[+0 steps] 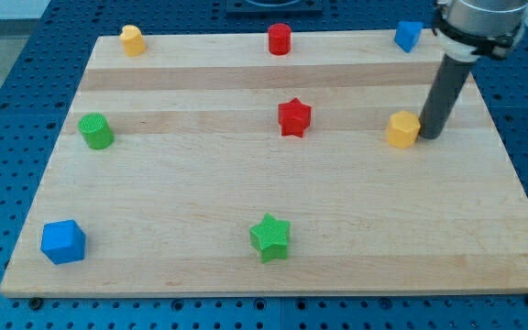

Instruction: Move the hexagon towards the red star

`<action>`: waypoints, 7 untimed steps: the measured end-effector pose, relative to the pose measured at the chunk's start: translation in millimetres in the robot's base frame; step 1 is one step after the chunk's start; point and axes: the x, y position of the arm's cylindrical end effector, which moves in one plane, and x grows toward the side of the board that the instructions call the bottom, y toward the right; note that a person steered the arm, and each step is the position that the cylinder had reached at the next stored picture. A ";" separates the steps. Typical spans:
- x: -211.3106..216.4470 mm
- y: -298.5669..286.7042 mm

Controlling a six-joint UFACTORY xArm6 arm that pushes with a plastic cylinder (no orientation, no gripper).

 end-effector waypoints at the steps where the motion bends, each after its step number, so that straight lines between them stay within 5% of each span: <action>1: 0.0 -24.7; 5: 0.0 -72.4; 7: 90.7 -34.8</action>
